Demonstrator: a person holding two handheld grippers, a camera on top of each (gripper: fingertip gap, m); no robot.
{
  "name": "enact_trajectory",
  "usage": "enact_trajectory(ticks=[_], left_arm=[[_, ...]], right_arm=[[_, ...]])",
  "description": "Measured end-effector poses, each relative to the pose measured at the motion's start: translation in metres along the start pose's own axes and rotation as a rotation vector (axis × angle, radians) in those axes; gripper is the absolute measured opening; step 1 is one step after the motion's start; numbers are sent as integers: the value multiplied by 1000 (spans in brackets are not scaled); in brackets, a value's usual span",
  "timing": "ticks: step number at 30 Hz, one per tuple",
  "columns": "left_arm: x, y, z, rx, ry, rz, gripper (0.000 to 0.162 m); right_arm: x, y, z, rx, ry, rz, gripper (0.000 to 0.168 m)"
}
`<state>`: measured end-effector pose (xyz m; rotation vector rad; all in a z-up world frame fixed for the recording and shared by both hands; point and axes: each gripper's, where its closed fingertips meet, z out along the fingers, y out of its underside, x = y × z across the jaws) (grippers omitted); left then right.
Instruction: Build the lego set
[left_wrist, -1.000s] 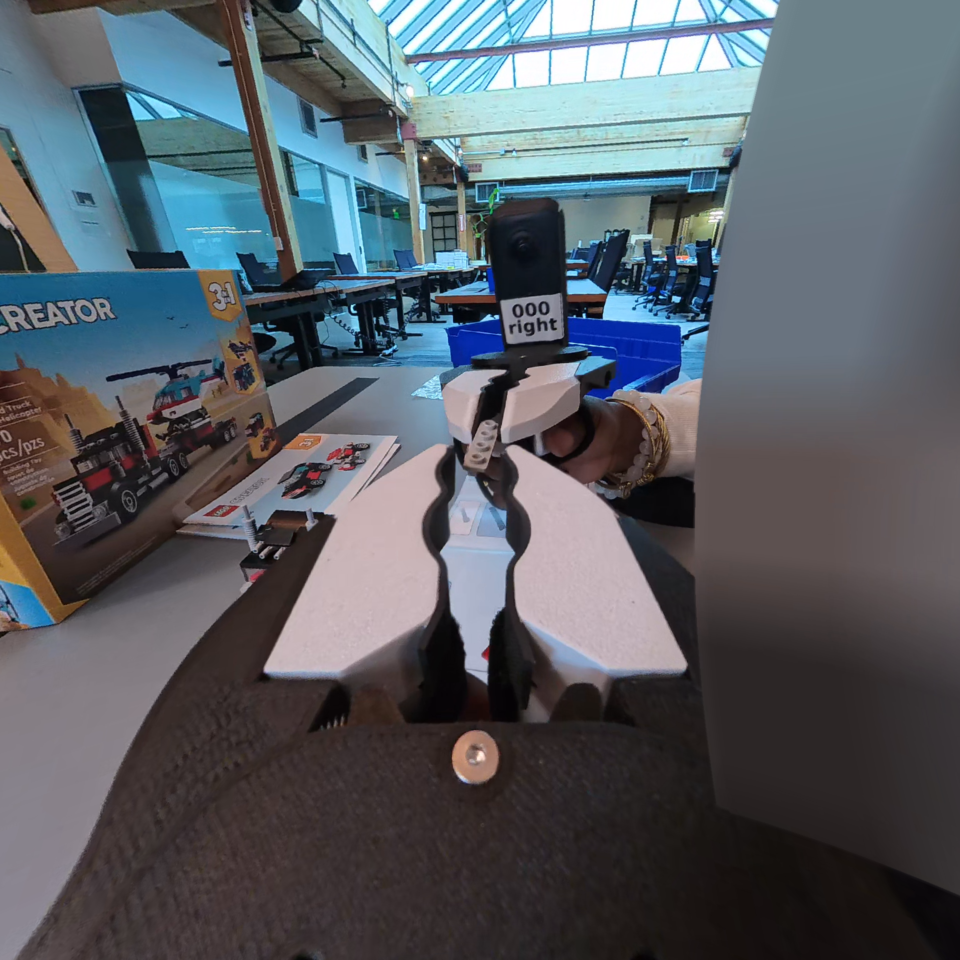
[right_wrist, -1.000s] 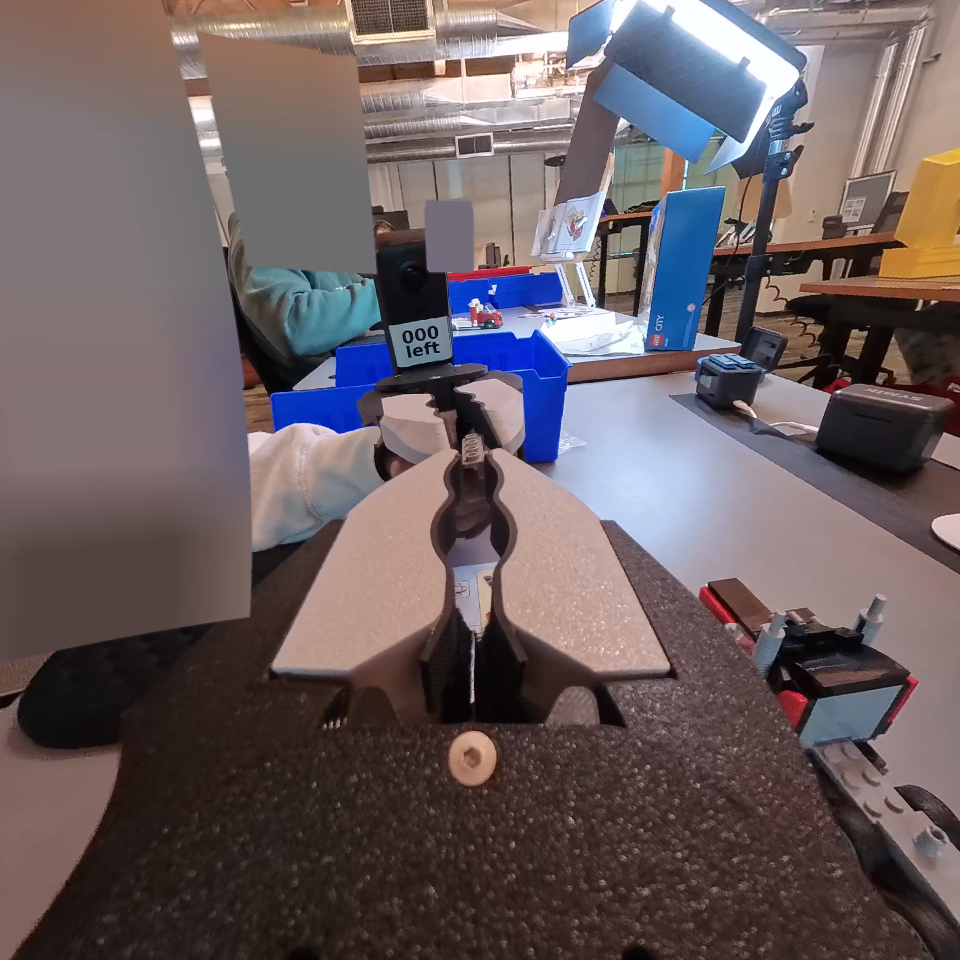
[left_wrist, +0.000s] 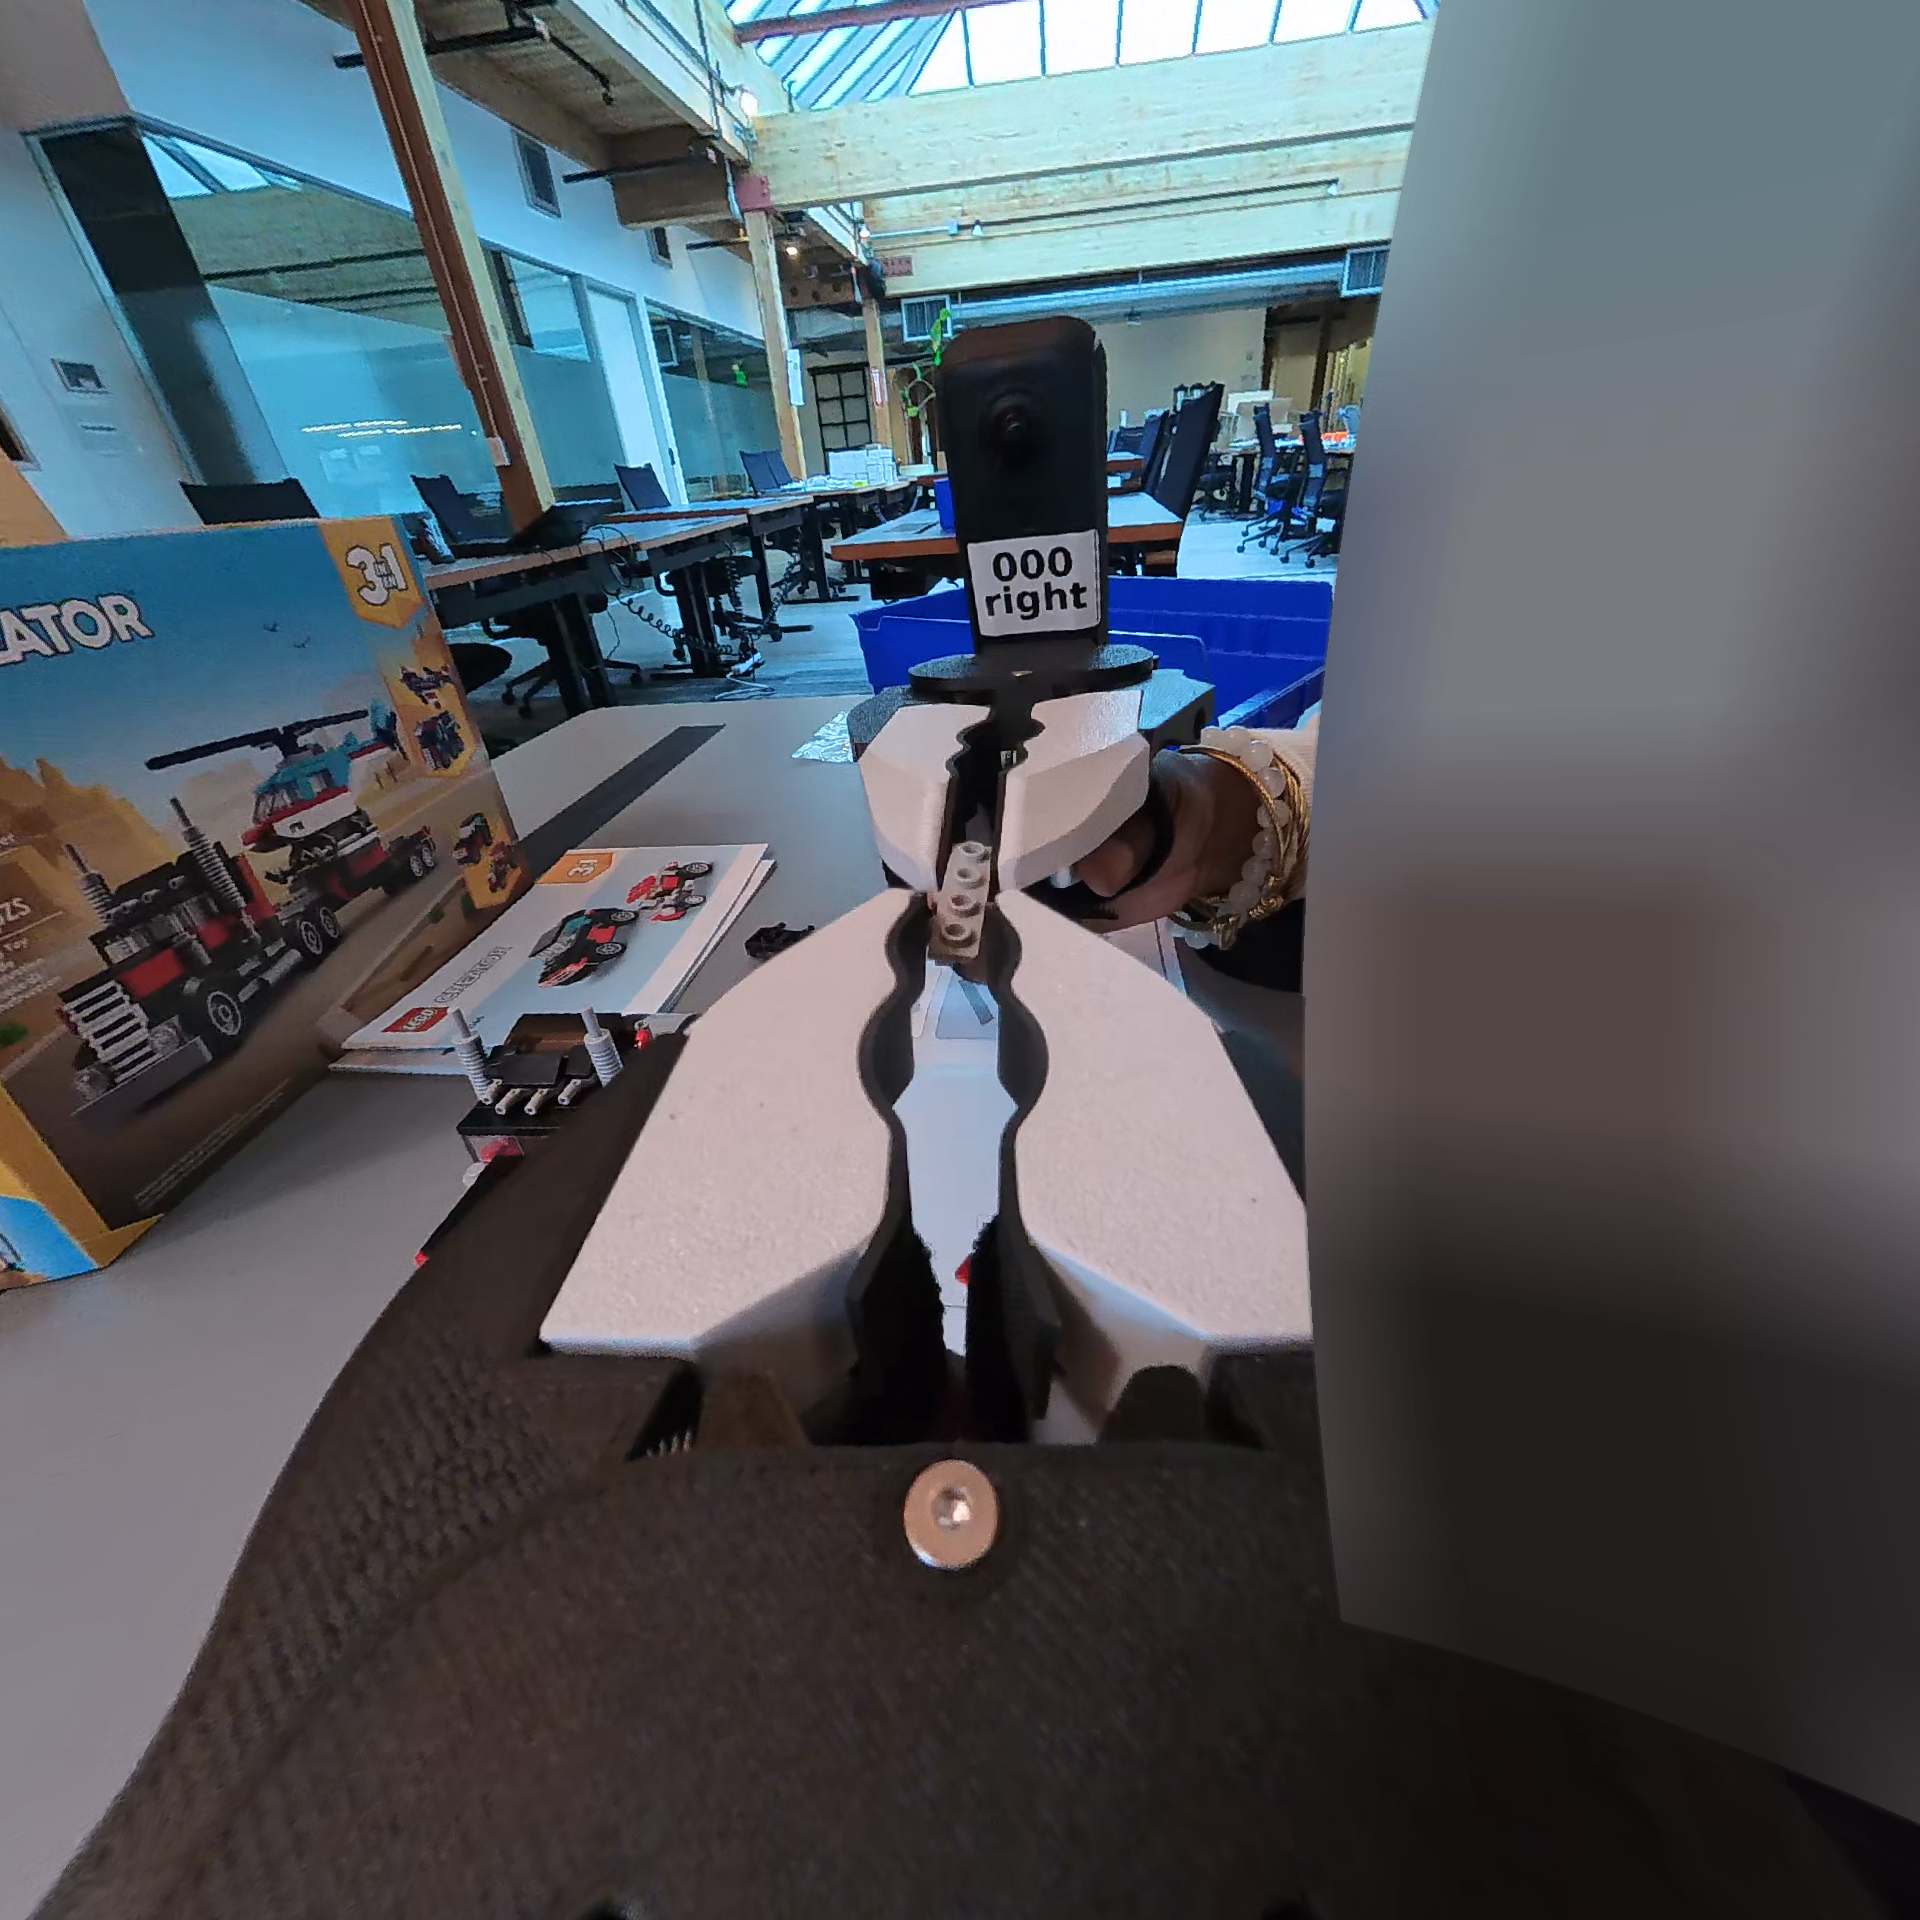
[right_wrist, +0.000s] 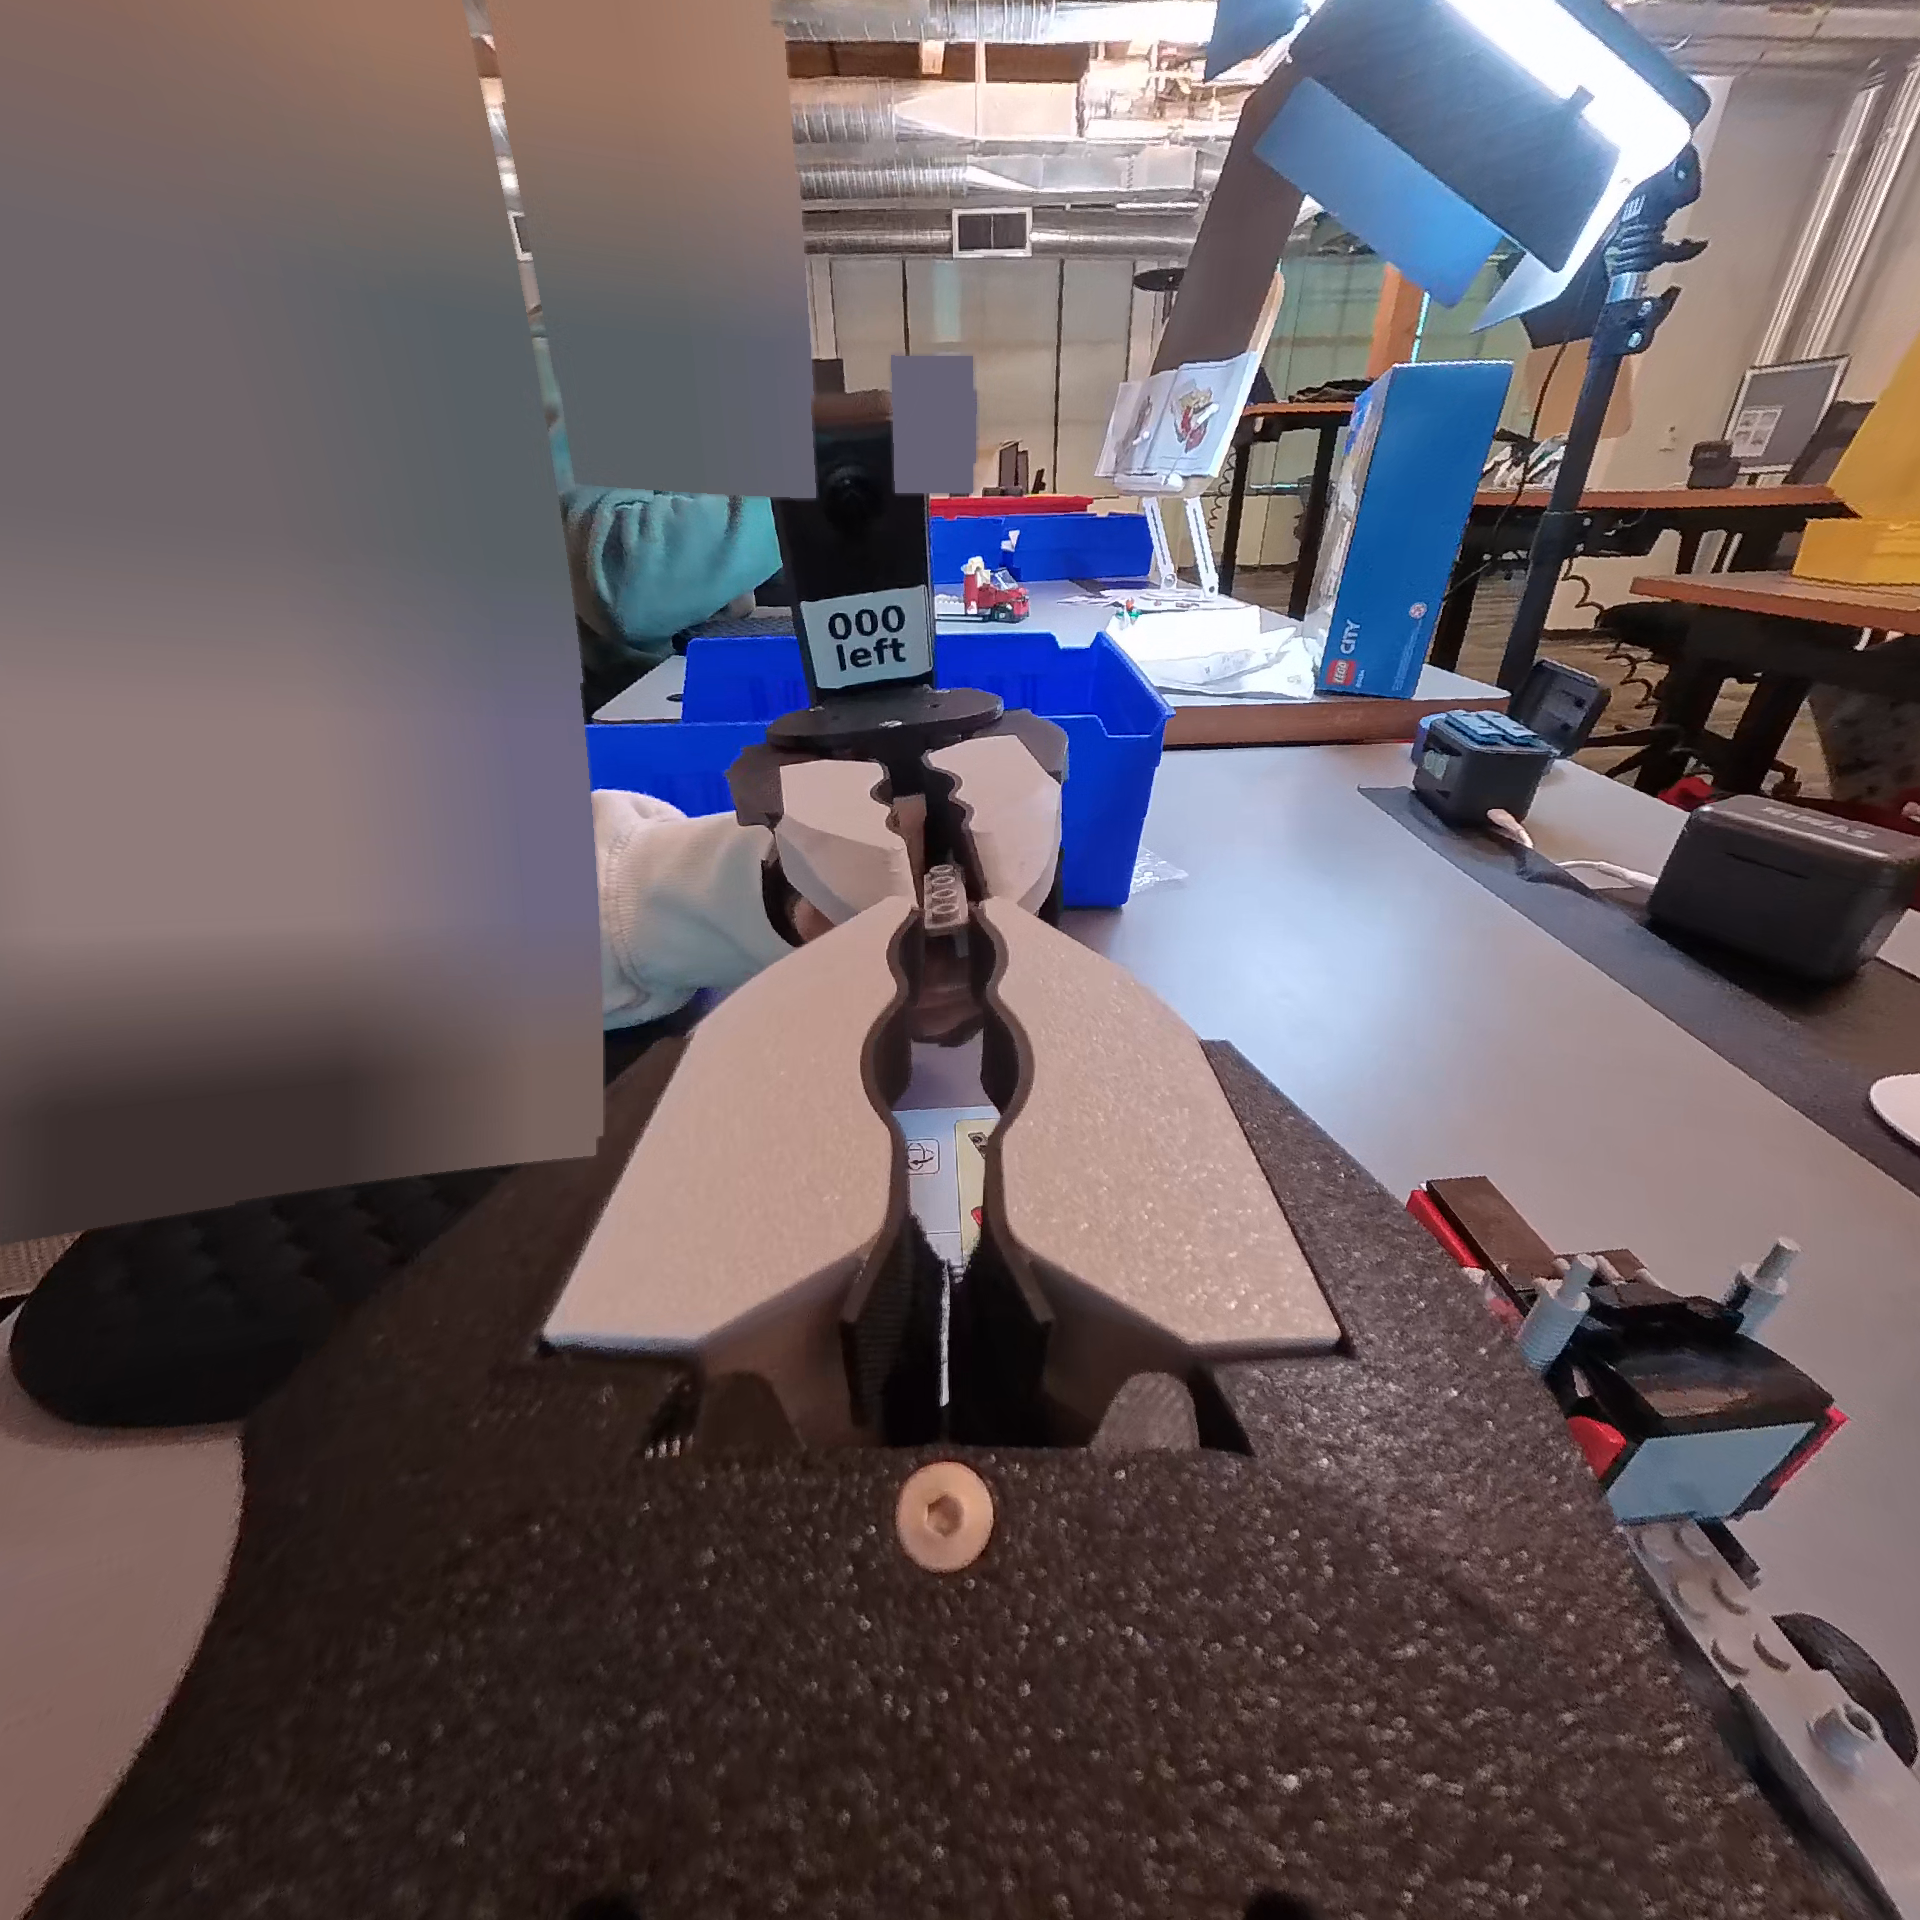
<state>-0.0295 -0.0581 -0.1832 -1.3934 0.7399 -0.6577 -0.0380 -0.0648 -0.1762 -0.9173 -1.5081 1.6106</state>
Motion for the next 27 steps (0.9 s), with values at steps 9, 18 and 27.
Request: enact_trajectory(ticks=[9, 18, 27], left_arm=[[-1, 4, -3, -50, -12, 62, 10], [-16, 16, -7, -149, -128, 195, 9], [-47, 30, -24, -235, -338, 346, 9]], right_arm=[[1, 6, 2, -43, 28, -38, 9], [14, 27, -19, -334, 75, -125, 12], [6, 120, -29, -883, 41, 50, 26]])
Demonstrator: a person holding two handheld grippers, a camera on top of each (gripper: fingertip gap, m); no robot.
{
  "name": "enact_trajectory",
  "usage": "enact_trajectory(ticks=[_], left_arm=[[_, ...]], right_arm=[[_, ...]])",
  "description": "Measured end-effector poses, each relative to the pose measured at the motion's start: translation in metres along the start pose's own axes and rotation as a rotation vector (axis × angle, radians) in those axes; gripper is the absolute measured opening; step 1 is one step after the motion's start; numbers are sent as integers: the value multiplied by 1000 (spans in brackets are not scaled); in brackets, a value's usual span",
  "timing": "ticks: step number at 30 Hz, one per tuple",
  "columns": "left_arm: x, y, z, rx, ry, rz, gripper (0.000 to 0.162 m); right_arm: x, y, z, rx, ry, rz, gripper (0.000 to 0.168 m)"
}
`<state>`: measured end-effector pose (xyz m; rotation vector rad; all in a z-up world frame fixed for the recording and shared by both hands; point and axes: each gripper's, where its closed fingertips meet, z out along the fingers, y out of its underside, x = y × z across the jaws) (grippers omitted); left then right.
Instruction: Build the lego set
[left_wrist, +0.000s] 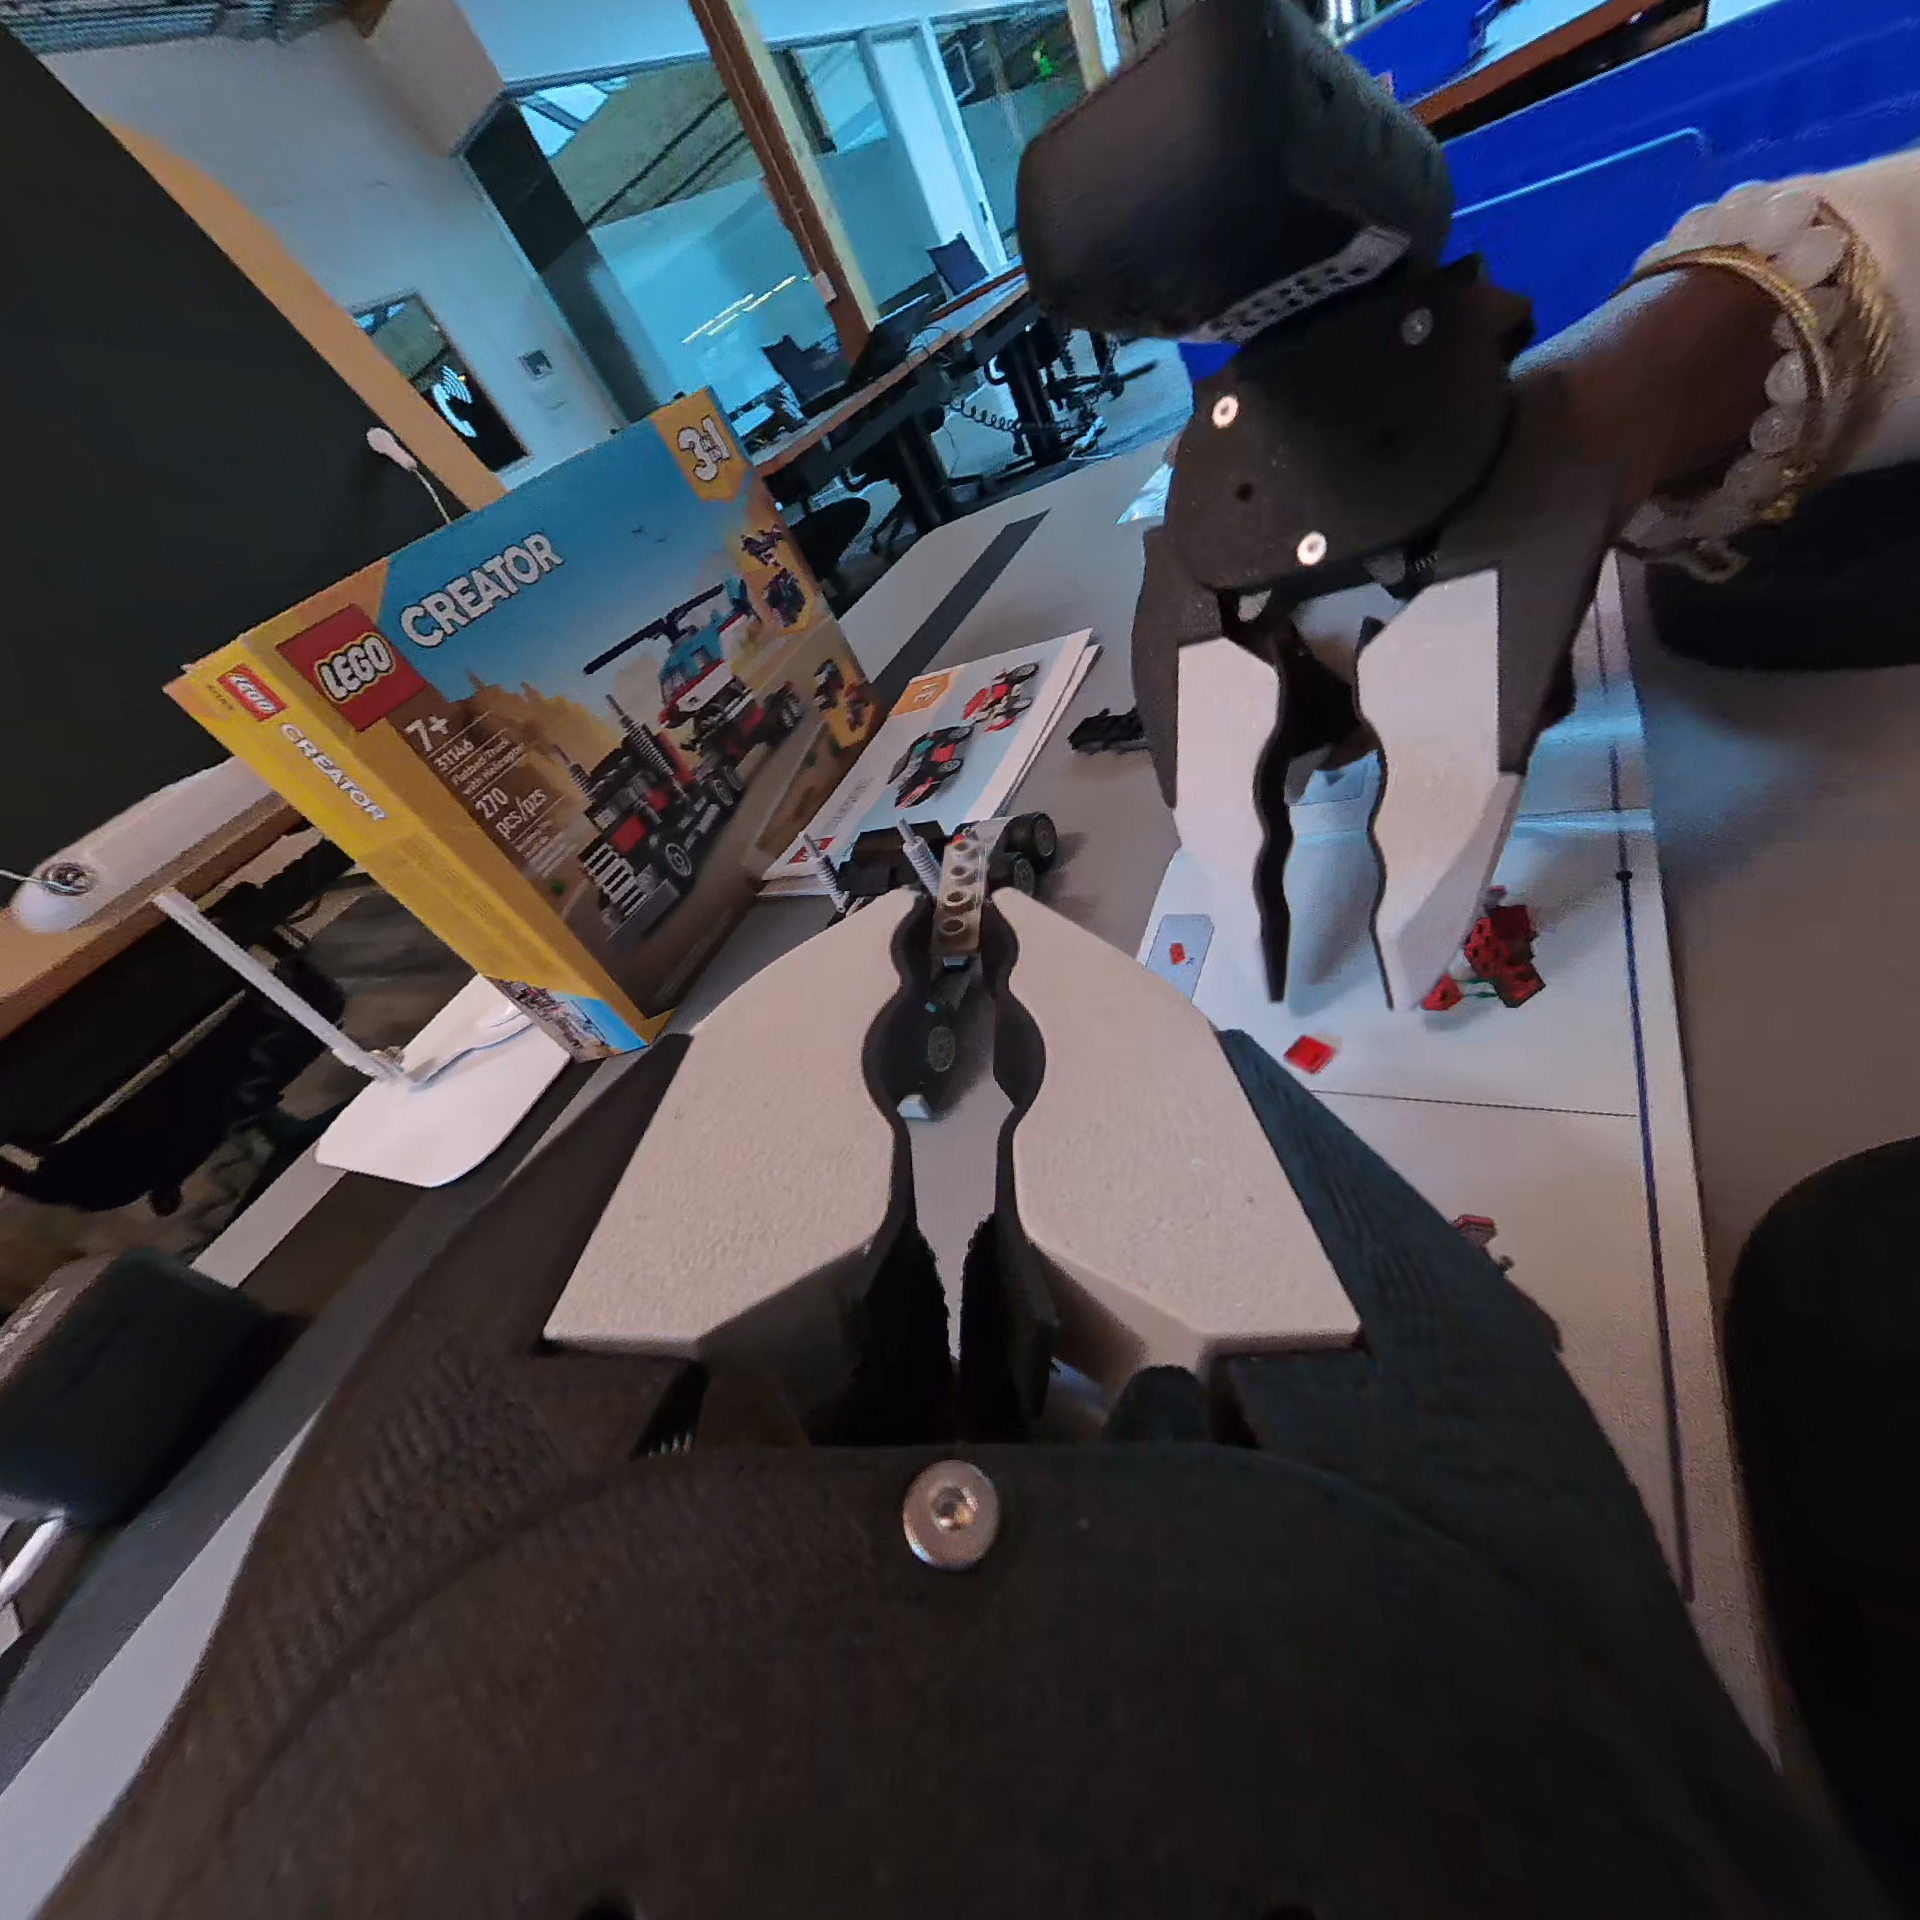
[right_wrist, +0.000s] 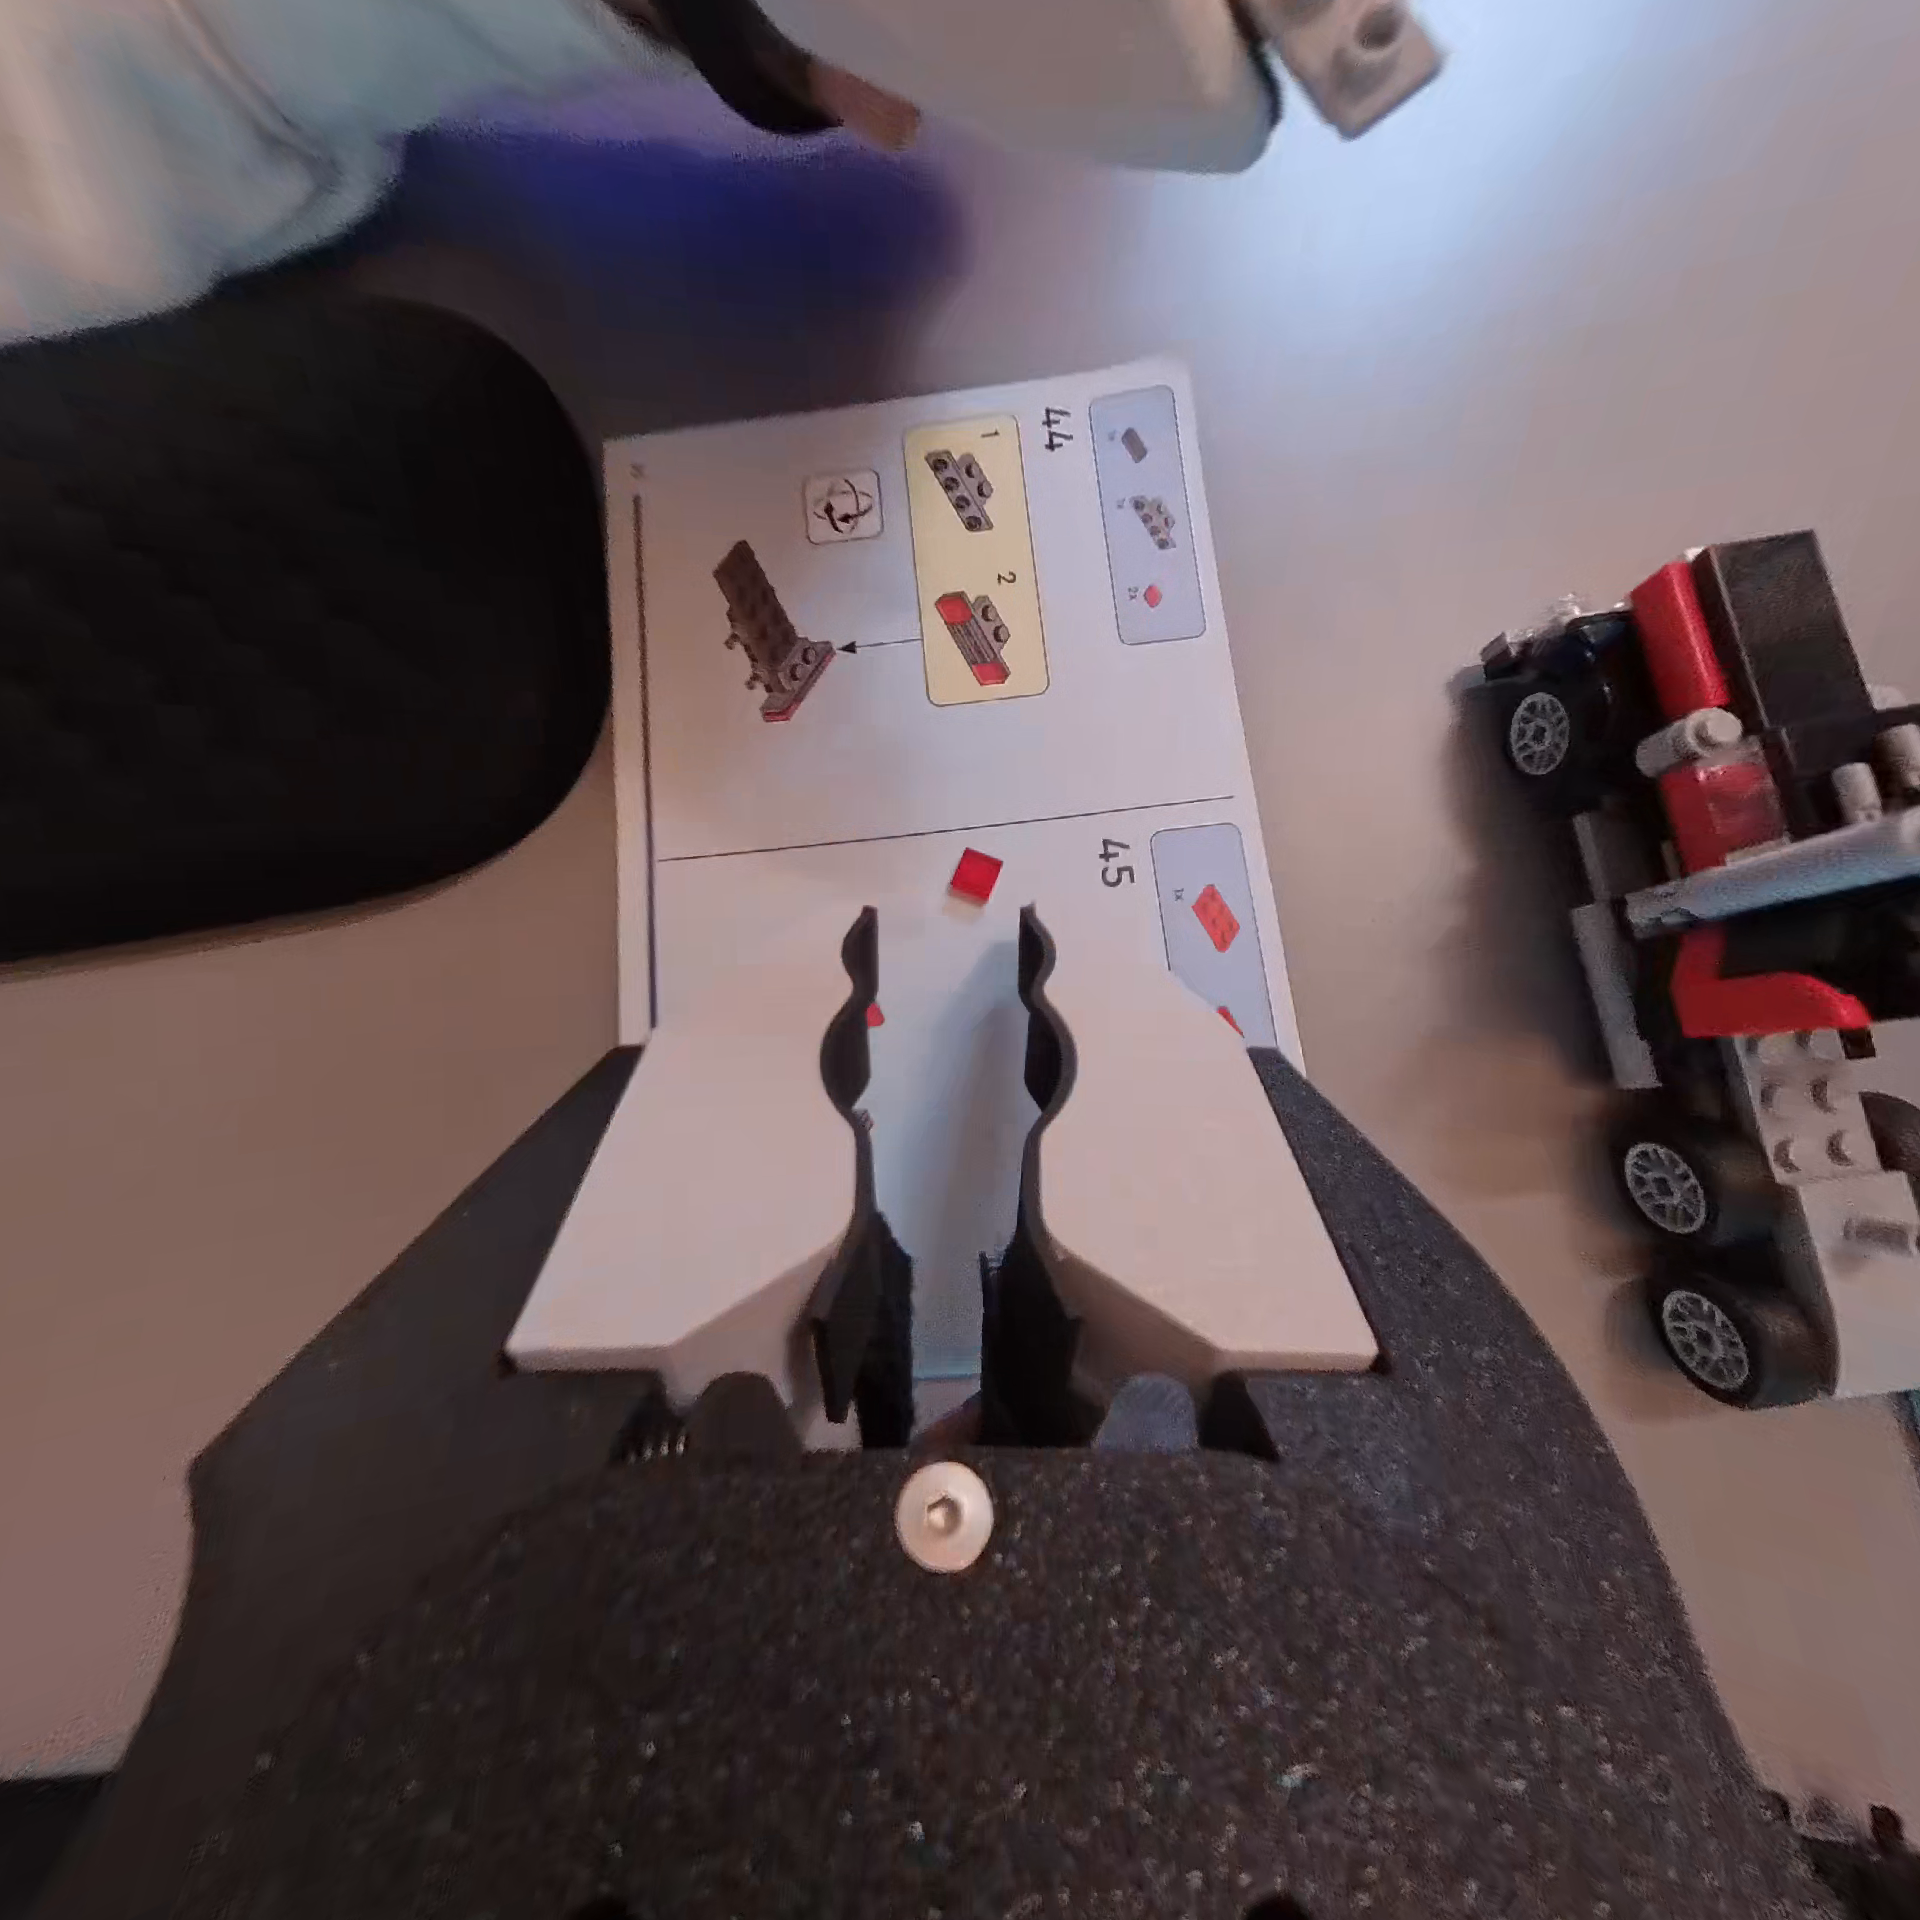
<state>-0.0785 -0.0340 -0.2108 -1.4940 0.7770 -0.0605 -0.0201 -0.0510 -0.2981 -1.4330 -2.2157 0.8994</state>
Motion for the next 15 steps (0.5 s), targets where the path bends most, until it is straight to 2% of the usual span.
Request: enact_trajectory(ticks=[8, 15], left_arm=[[4, -4, 4, 9, 6, 17, 9], [11, 1, 9, -12, 42, 10, 9]], right_arm=[[3, -2, 11, -6, 45, 53, 17], [7, -2, 13, -25, 102, -11, 8]])
